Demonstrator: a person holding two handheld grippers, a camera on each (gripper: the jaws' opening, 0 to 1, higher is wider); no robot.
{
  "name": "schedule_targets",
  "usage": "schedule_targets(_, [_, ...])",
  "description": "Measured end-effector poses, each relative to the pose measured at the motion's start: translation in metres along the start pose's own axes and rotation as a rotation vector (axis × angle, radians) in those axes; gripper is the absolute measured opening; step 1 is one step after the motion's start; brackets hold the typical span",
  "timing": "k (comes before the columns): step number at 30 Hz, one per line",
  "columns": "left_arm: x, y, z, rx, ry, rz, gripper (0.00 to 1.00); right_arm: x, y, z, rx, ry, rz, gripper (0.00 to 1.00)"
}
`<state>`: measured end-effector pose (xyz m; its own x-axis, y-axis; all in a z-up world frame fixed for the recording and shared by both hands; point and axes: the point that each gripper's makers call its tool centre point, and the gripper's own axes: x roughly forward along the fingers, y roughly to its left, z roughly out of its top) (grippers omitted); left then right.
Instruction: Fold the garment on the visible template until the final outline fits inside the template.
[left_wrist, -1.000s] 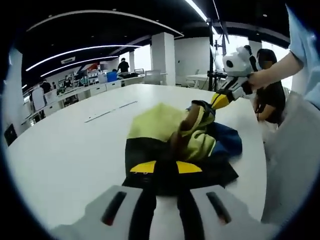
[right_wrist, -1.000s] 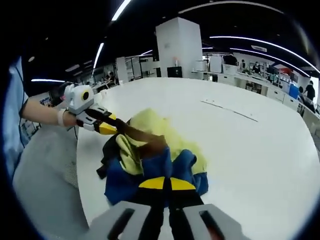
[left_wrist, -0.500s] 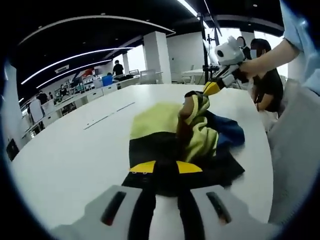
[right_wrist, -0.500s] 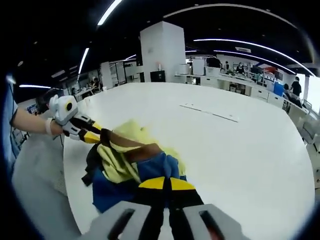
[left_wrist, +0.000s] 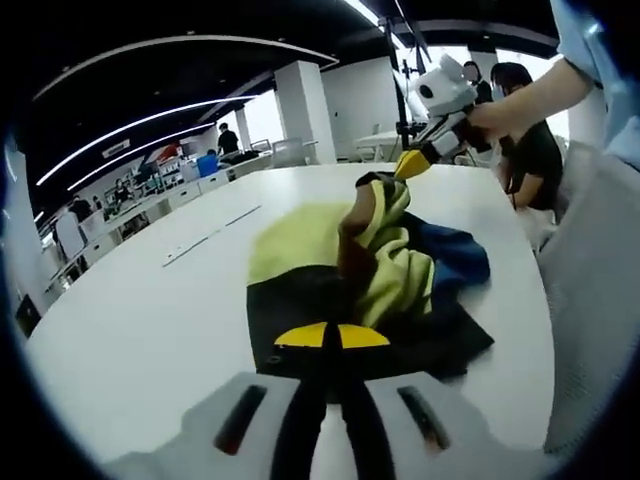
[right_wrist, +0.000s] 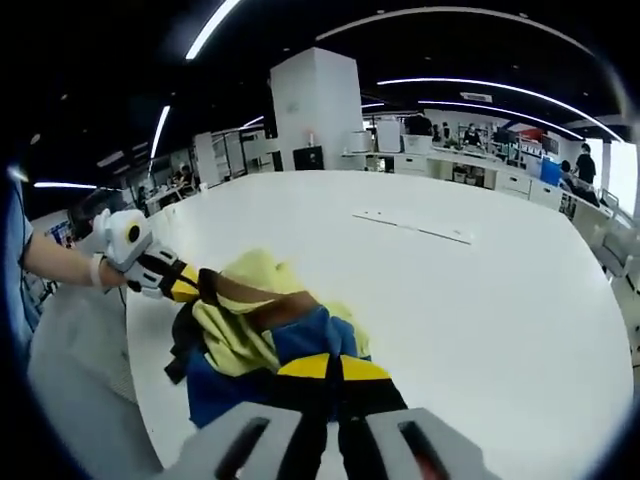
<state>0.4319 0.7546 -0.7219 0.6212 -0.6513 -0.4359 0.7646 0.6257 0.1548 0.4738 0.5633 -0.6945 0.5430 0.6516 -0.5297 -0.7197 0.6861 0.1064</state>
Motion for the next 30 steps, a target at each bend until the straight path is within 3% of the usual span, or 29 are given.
schedule_targets(3, [-0.005,0.003,0.003,-0.017,-0.006,0.007,0.00,-0.002,-0.001,0.002,0.031,-0.018,0.002,0.00])
schedule_targets(7, [-0.014,0.010,0.012,-0.120,-0.039,0.019,0.00,-0.006,0.001,0.007,0.037,-0.036,0.005,0.00])
schedule_targets(11, [-0.027,0.018,0.023,-0.172,-0.068,0.012,0.00,-0.013,0.005,0.013,0.039,-0.056,0.022,0.00])
schedule_targets(15, [-0.037,0.025,0.036,-0.191,-0.085,0.033,0.00,-0.020,0.010,0.020,0.028,-0.073,0.037,0.00])
schedule_targets(22, [-0.056,0.038,0.073,-0.222,-0.130,0.049,0.00,-0.040,0.018,0.048,0.021,-0.148,0.054,0.00])
schedule_targets(25, [-0.066,0.043,0.097,-0.223,-0.179,0.053,0.00,-0.053,0.023,0.064,0.025,-0.190,0.064,0.00])
schedule_targets(30, [-0.081,0.048,0.123,-0.248,-0.241,0.050,0.00,-0.074,0.034,0.087,0.010,-0.244,0.083,0.00])
